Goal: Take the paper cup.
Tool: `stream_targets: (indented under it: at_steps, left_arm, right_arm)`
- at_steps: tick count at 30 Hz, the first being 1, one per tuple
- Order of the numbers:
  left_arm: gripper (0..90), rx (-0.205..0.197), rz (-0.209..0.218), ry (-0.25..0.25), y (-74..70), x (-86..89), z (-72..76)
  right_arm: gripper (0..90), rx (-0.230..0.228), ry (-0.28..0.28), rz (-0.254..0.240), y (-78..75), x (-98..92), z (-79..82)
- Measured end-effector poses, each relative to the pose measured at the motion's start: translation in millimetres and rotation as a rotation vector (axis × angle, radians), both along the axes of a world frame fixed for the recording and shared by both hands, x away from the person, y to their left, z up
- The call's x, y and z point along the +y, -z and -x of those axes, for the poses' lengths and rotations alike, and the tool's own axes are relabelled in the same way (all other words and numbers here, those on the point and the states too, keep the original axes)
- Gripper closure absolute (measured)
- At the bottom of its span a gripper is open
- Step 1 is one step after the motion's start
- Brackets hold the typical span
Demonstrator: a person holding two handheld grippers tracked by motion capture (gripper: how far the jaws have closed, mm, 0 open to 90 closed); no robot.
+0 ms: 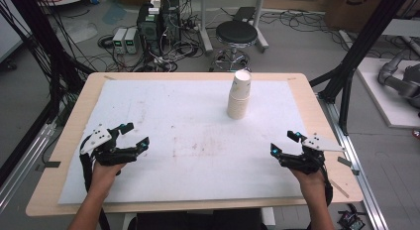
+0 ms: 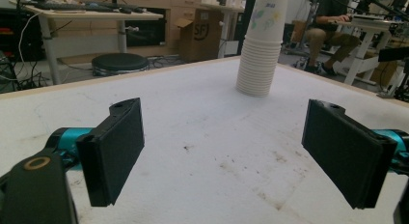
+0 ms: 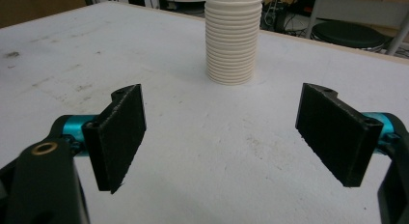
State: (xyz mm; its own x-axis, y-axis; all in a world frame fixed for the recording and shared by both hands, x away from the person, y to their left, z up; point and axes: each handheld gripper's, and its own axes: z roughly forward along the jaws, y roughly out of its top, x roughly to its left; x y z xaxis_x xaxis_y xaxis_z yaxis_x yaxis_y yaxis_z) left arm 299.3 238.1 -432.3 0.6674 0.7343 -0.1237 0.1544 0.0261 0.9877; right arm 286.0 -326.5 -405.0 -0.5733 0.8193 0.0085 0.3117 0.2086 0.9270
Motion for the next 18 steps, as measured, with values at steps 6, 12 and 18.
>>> stream_targets:
  at_steps: [6,12,18]
  left_arm:
    - [15.0,0.011,0.000,-0.009,2.1,-0.4,0.1]
    - [15.0,0.010,-0.008,-0.010,1.6,1.7,2.6]
    - [15.1,0.009,0.002,-0.001,2.7,0.8,3.4]
  right_arm:
    - [18.2,-0.005,0.010,-0.009,-1.0,-6.7,-0.8]
    - [18.2,0.011,0.016,-0.013,-0.9,-7.5,-0.3]
    - [18.2,0.030,0.028,-0.037,-4.1,-5.8,0.1]
